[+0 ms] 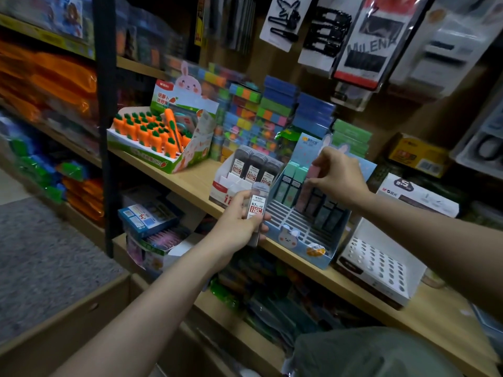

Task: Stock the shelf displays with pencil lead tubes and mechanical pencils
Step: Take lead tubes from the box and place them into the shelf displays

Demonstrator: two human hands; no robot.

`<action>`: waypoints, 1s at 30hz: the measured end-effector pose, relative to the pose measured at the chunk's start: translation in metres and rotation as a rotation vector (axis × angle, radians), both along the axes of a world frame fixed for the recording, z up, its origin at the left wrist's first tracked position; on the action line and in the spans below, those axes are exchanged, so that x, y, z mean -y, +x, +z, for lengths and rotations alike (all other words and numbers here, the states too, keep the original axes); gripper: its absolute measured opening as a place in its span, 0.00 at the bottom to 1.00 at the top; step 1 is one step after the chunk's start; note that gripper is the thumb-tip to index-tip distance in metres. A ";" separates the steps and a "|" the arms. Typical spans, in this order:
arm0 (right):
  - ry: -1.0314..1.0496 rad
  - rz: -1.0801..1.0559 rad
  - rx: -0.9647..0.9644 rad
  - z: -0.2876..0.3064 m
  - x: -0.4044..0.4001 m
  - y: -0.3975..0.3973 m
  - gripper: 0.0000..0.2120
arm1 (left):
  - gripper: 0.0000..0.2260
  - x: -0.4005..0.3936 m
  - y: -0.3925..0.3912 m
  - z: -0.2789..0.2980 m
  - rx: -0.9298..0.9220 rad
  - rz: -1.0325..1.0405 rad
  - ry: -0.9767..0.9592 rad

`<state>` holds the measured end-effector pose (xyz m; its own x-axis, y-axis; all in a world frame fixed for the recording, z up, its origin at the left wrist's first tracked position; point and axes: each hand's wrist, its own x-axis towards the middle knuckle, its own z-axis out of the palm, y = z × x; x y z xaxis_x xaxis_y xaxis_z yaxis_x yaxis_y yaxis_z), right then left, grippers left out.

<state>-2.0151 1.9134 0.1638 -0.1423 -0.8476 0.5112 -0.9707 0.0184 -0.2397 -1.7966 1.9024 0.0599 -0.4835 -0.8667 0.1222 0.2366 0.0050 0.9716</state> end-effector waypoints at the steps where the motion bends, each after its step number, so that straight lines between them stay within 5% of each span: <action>1: -0.002 -0.001 -0.002 0.001 0.000 0.001 0.16 | 0.17 -0.001 -0.001 0.000 -0.001 -0.002 0.003; 22: -0.032 0.032 -0.102 -0.010 -0.004 0.001 0.16 | 0.19 -0.005 0.008 -0.005 0.019 -0.013 0.043; 30: -0.138 -0.102 -0.393 -0.027 -0.007 -0.004 0.17 | 0.18 -0.007 0.008 -0.006 0.010 -0.006 0.063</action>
<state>-2.0188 1.9206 0.1370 0.0066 -0.7593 0.6507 -0.9835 0.1127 0.1415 -1.7888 1.9091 0.0541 -0.4900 -0.8695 0.0622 0.2266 -0.0582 0.9723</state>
